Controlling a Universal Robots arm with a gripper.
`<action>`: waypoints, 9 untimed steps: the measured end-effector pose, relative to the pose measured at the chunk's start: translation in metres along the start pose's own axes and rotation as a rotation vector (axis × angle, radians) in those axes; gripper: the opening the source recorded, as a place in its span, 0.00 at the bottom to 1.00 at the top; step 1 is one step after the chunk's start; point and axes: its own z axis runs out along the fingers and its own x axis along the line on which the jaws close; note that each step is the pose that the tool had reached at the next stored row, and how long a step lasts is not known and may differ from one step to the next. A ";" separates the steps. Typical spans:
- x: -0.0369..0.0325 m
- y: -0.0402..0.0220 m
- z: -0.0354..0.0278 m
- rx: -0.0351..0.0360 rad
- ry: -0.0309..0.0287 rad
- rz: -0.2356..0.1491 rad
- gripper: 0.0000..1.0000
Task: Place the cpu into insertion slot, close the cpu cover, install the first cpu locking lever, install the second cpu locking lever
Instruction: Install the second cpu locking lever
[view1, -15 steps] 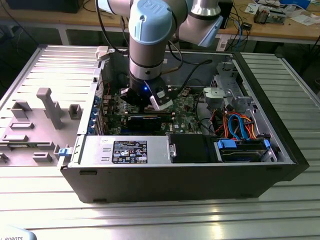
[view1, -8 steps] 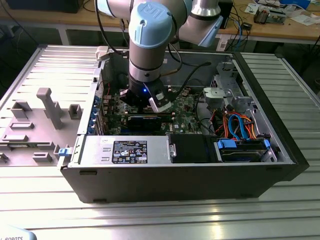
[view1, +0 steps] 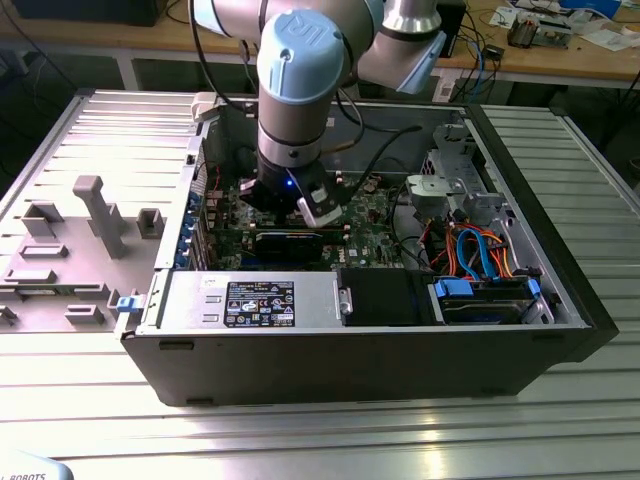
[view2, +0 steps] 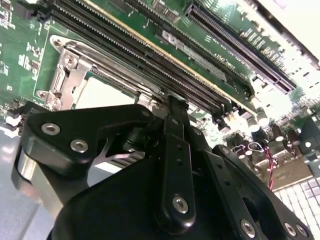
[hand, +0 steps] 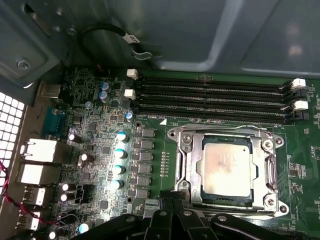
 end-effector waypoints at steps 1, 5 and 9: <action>0.0001 -0.0002 0.0006 -0.0005 0.0004 0.000 0.11; 0.0015 -0.0003 0.0017 -0.0006 0.0006 0.000 0.11; 0.0027 -0.0001 0.0014 -0.0005 0.0018 0.000 0.11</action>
